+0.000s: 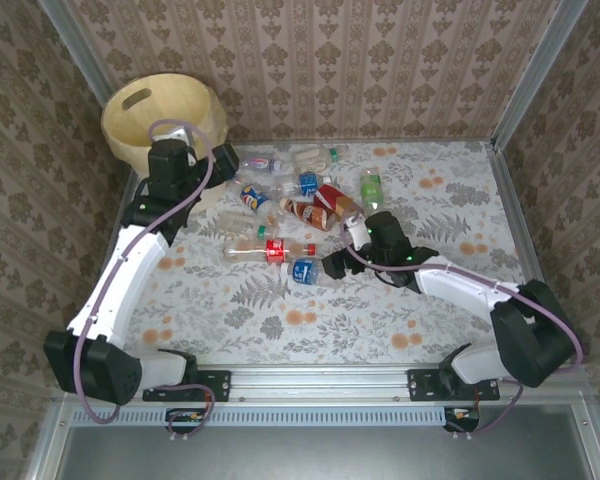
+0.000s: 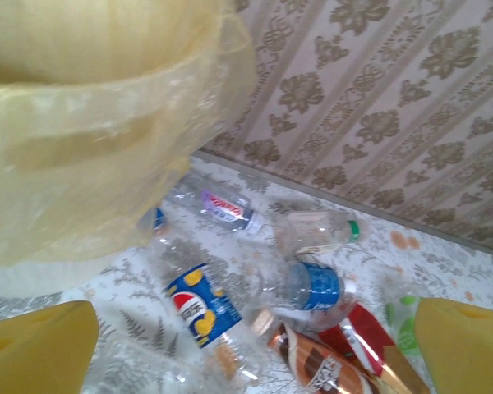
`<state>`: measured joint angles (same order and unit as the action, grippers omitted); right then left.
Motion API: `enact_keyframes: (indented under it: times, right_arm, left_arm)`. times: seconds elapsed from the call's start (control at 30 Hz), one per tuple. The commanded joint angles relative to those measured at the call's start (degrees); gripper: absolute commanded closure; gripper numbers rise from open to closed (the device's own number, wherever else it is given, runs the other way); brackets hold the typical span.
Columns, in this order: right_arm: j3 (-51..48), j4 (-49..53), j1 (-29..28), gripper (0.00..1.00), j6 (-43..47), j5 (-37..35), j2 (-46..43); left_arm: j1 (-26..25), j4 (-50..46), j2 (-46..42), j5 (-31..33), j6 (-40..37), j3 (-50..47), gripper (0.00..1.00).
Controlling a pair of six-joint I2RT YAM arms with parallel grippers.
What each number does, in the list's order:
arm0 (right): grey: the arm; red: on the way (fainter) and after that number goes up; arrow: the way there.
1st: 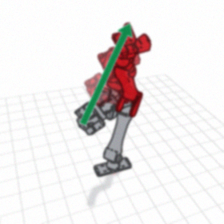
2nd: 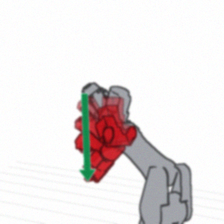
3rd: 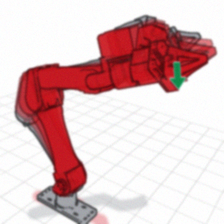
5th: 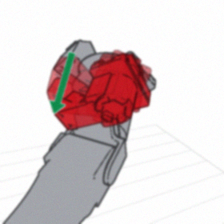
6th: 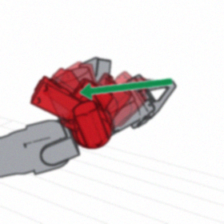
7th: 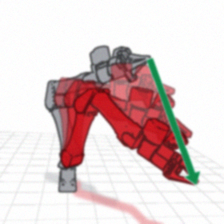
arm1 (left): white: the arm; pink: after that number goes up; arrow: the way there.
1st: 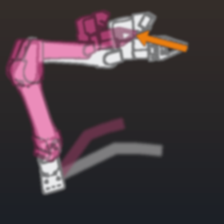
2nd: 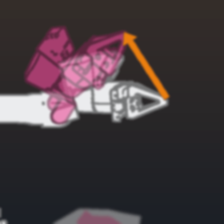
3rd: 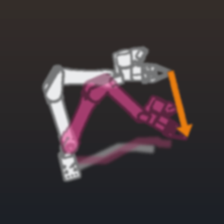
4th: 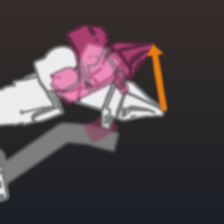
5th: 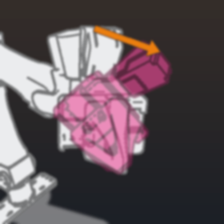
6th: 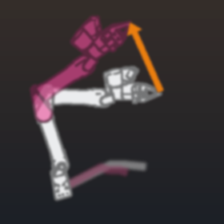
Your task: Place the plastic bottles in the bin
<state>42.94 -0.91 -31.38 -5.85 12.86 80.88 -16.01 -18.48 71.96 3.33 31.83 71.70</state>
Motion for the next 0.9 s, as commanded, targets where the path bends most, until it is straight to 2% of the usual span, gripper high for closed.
enact_keyframes:
  times: [0.0, 0.27, 0.37, 0.87]
  right_arm:
    - [4.4, 8.2, -1.8, 0.00, 5.8, 3.3, 4.6]
    - [12.2, 16.1, -5.9, 0.00, 13.2, -1.1, 13.6]
    - [13.5, 17.6, -6.9, 0.00, 14.5, -0.3, 15.3]
    - [9.9, 16.2, -10.2, 0.04, 10.4, -6.6, 14.6]
  left_arm:
    - [1.5, 1.5, -2.8, 3.2, 2.6, -2.4, 0.00]
    - [3.7, 0.4, -5.4, 3.1, 3.8, -5.3, 0.00]
    - [4.0, 0.3, -5.6, 3.0, 3.9, -5.8, 0.00]
    - [5.3, -0.1, -5.7, 2.4, 4.1, -6.9, 0.00]
